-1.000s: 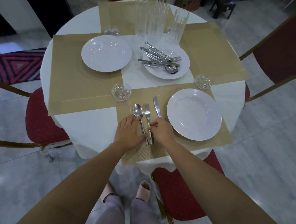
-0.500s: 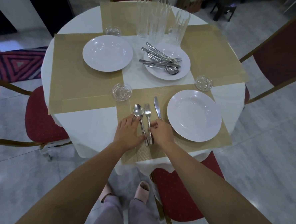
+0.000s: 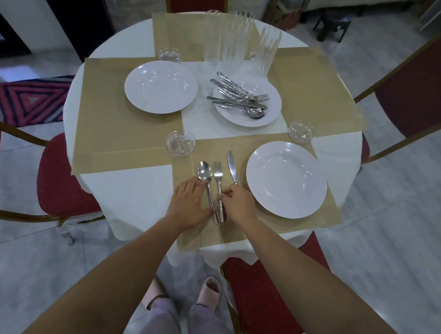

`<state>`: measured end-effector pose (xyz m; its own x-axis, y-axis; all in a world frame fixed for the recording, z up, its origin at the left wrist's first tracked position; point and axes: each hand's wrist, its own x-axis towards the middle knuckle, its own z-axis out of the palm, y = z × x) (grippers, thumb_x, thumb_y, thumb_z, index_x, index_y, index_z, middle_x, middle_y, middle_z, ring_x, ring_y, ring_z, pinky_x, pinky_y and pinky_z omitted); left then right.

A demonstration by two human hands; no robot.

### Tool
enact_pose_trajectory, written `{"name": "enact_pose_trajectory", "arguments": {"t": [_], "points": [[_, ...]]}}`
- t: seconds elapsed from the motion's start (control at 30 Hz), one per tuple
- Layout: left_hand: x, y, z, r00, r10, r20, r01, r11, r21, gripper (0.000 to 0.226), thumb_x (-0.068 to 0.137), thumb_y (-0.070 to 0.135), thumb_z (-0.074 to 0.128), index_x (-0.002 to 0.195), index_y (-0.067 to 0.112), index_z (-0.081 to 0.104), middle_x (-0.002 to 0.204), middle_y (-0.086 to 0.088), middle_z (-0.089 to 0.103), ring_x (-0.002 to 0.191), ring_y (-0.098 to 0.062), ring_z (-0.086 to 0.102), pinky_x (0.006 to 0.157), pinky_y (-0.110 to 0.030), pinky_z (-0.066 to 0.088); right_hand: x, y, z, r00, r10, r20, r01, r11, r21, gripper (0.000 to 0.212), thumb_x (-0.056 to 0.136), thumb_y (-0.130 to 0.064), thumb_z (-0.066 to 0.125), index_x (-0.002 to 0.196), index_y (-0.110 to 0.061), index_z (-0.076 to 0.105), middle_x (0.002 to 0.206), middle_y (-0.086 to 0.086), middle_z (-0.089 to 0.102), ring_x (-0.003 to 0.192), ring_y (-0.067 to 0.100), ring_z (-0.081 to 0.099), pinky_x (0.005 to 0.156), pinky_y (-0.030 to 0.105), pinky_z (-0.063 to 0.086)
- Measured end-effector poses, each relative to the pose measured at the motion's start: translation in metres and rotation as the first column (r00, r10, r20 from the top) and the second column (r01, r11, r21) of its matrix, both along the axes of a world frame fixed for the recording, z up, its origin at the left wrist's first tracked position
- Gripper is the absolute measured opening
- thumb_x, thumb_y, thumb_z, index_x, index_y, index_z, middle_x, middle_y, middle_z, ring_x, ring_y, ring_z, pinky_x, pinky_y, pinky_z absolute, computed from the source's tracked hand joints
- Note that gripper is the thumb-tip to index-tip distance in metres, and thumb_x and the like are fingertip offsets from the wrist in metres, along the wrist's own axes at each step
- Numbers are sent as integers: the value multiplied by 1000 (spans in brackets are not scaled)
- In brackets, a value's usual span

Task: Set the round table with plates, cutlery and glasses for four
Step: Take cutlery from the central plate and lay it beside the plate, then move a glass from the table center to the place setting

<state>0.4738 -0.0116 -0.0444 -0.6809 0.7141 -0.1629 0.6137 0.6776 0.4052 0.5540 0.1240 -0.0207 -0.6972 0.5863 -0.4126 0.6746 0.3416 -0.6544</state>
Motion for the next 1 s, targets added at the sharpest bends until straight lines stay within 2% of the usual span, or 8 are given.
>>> {"name": "enact_pose_trajectory", "arguments": {"t": [0.13, 0.27, 0.4, 0.47, 0.57, 0.7, 0.87, 1.0], "points": [[-1, 3, 9, 993, 92, 77, -101, 987, 128, 64, 83, 43, 59, 138, 20, 37, 143, -3, 38, 132, -24, 34, 111, -35, 27, 2, 2, 7, 997, -42, -61, 43, 999, 16, 20, 96, -21, 52, 103, -12, 68, 95, 1, 68, 86, 17, 62, 74, 28, 48], [-18, 19, 22, 987, 138, -87, -117, 970, 212, 53, 90, 37, 52, 135, 10, 44, 137, -7, 47, 127, -27, 44, 106, -33, 33, -8, 17, 20, 977, -141, -162, 146, 989, 20, 17, 94, -21, 50, 95, -13, 65, 80, -1, 64, 73, 18, 57, 61, 25, 43], [-45, 50, 34, 988, 125, -95, -111, 984, 136, 56, 99, 38, 37, 147, 11, 29, 155, -8, 27, 144, -25, 23, 119, -37, 17, -31, 43, 36, 939, -227, -258, 236, 972, 4, 17, 92, -20, 51, 90, -13, 67, 82, -3, 66, 77, 16, 58, 65, 25, 42], [-60, 69, 36, 990, 117, -78, -112, 991, 69, 58, 101, 37, 31, 151, 9, 20, 159, -10, 16, 148, -24, 13, 121, -38, 10, -46, 58, 42, 929, -251, -271, 262, 965, 3, 17, 93, -20, 51, 93, -15, 67, 84, -5, 65, 81, 16, 59, 68, 27, 42], [-78, 93, 33, 994, 108, -28, -109, 993, -52, 60, 103, 36, 25, 152, 6, 9, 161, -14, 3, 149, -28, 1, 122, -40, 3, -69, 81, 44, 917, -289, -276, 301, 954, 1, 15, 92, -22, 51, 84, -18, 63, 79, -3, 64, 78, 22, 62, 67, 29, 45], [-97, 119, 18, 998, 66, -15, -67, 988, -142, 62, 103, 35, 23, 152, 4, 3, 160, -17, -4, 149, -31, -4, 122, -41, 3, -99, 108, 41, 911, -319, -263, 338, 941, 29, 16, 92, -21, 51, 81, -18, 62, 78, -1, 65, 76, 22, 62, 60, 26, 43], [-121, 139, 4, 999, 38, 5, -37, 988, -152, 62, 102, 32, 22, 152, 1, 0, 159, -20, -7, 148, -33, -7, 121, -42, -1, -144, 141, 42, 917, -321, -238, 353, 929, 107, 17, 93, -20, 49, 91, -15, 65, 81, -2, 62, 79, 20, 57, 67, 27, 37], [-139, 152, -4, 997, 64, 34, -59, 990, -130, 60, 103, 31, 18, 152, 3, -2, 160, -17, -10, 148, -31, -10, 122, -41, -3, -186, 166, 43, 916, -326, -233, 365, 920, 144, 17, 92, -20, 50, 95, -16, 66, 87, -1, 65, 85, 21, 60, 68, 26, 38]]}}
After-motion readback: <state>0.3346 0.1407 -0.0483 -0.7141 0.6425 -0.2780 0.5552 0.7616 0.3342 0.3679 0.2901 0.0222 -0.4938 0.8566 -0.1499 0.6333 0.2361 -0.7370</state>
